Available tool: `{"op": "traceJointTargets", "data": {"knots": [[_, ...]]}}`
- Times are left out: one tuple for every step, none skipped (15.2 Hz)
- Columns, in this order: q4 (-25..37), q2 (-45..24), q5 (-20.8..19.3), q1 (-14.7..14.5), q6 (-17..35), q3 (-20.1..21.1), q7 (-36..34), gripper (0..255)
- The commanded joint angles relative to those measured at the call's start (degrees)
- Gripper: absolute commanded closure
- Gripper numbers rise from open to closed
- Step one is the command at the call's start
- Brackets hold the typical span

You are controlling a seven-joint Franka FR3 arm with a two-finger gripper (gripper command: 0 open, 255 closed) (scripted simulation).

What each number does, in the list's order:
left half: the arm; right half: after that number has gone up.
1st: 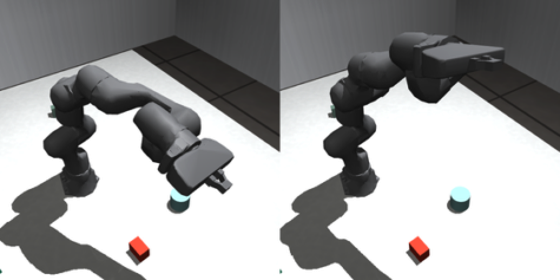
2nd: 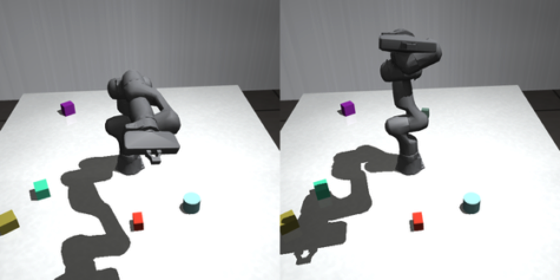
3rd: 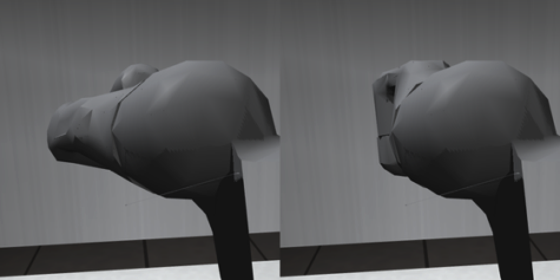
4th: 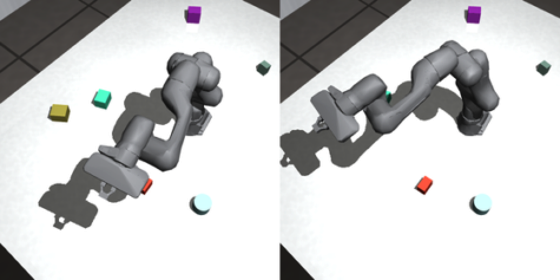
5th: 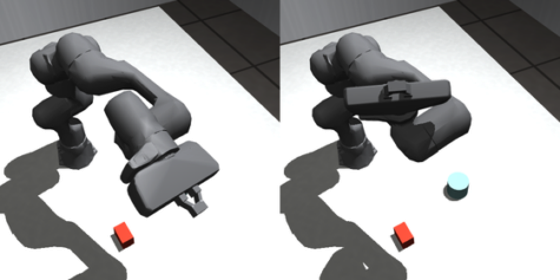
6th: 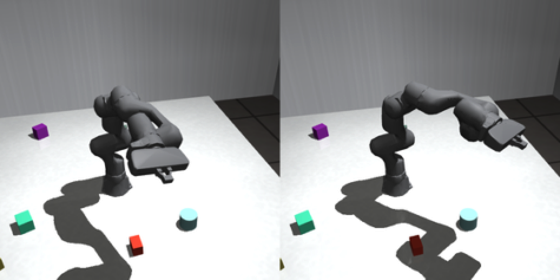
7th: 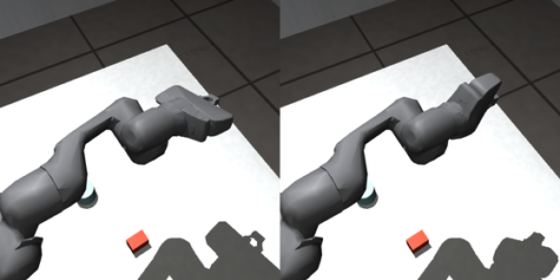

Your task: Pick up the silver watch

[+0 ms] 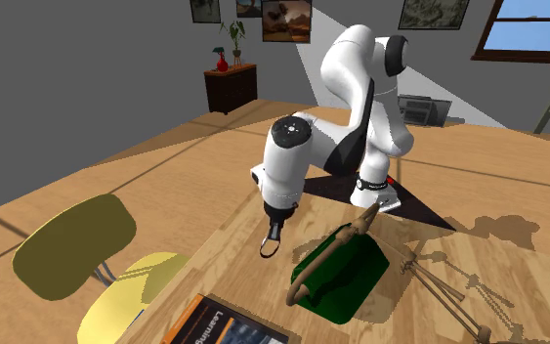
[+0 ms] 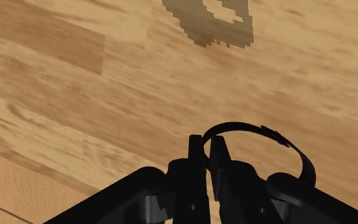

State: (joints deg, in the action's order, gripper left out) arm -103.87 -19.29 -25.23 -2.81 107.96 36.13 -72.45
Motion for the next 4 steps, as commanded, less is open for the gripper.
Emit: {"op": "traceJointTargets", "data": {"knots": [[0.7, 0.73, 0.58, 0.18, -1.19, 0.19, 0.66, 255], [1.09, 1.04, 0.84, 0.23, -1.79, 0.29, 0.93, 255], [1.14, 1.1, 0.89, 0.24, -1.88, 0.3, 0.98, 255], [1.15, 1.09, 0.88, 0.24, -1.88, 0.3, 0.97, 255]]}}
